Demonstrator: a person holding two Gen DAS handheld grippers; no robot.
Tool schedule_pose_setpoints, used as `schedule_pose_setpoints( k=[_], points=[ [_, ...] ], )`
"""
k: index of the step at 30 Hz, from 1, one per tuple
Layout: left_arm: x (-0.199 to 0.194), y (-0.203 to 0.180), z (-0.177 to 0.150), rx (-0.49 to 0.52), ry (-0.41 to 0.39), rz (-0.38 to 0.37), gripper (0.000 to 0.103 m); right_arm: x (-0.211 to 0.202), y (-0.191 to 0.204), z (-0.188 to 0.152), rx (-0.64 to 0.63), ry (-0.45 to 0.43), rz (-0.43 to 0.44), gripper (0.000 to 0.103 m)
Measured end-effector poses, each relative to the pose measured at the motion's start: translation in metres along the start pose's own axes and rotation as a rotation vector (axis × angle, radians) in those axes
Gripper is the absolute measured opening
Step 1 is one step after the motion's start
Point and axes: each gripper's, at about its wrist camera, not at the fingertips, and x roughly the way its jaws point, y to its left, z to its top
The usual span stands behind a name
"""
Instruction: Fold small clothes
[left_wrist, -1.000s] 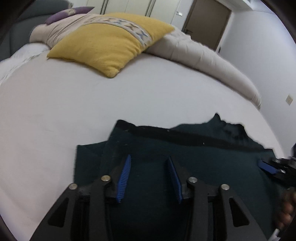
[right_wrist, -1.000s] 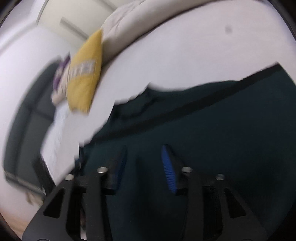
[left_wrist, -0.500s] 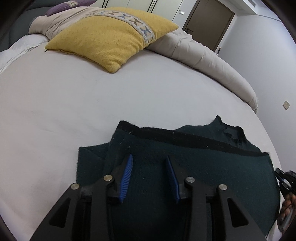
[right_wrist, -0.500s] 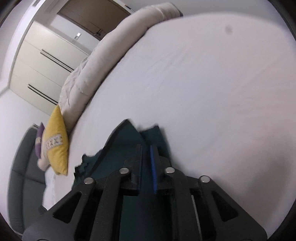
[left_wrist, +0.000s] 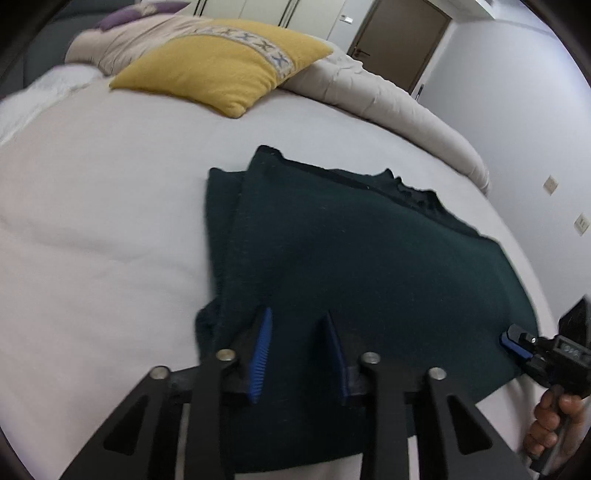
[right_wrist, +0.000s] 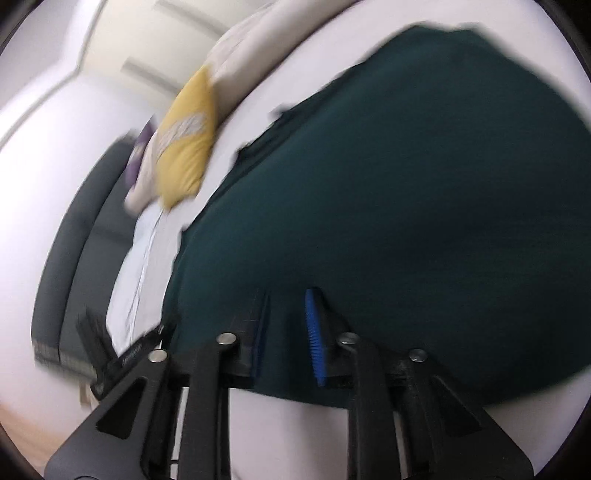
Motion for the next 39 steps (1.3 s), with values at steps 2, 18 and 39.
schedule_pose_setpoints(
  k=[2,18,39],
  points=[
    [-0.004,0.010,0.002,-0.038,0.008,-0.029,0.024,-0.027,-0.020,0.002,0.037,-0.079,-0.065,0.016],
    [-0.015,0.068,0.004,-0.339,0.099,-0.206,0.067,-0.039,0.059,0.006,-0.016,-0.068,0.066,0.043],
    [0.004,0.070,0.019,-0.370,0.164,-0.280,0.020,0.122,0.138,0.033,-0.068,0.251,0.146,0.043]
  ],
)
